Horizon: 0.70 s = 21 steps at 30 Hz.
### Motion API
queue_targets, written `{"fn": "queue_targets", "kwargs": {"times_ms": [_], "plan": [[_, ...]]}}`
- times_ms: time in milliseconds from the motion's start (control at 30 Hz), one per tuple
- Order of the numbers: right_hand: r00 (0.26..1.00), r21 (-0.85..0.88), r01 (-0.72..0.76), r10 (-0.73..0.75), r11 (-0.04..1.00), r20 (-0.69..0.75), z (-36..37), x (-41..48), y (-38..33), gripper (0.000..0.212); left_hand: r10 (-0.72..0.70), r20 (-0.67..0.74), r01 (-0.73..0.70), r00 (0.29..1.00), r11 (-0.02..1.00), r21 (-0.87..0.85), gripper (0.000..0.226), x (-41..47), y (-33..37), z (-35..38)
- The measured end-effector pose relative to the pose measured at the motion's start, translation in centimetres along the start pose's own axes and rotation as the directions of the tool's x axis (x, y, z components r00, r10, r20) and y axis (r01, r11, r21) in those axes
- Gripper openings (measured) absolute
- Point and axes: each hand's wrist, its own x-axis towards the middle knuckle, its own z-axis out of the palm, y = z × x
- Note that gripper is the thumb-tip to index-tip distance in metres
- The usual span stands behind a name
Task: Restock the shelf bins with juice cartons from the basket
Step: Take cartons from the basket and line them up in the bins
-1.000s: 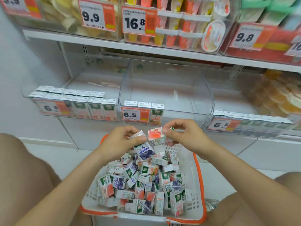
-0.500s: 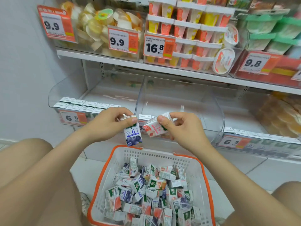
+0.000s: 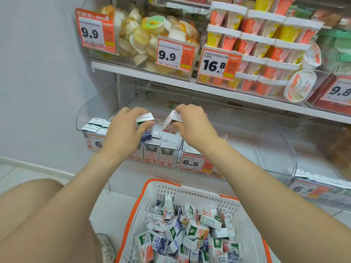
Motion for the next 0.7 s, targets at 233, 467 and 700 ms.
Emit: {"fn": "queue_targets", "kwargs": {"times_ms": [233, 467, 700], "plan": [[0.980, -0.477, 0.156, -0.074, 0.865, 0.185, 1.7, 2.9, -1.5, 0.026, -0.075, 0.130, 0.079, 0.989, 0.996, -0.028, 0.047, 0.8, -1.3, 0.6], [0.890, -0.407, 0.344, -0.155, 0.846, 0.429, 2.9, 2.7, -1.1, 0.034, -0.138, 0.094, 0.151, 0.986, 0.976, -0.156, 0.051, 0.7, -0.6, 0.6], [0.970, -0.084, 0.212, -0.220, 0.974, -0.106, 1.5, -0.6, 1.3, 0.018, -0.058, 0.046, 0.069, 0.997, 0.957, -0.281, 0.047, -0.4, 2.3, 1.2]]}}
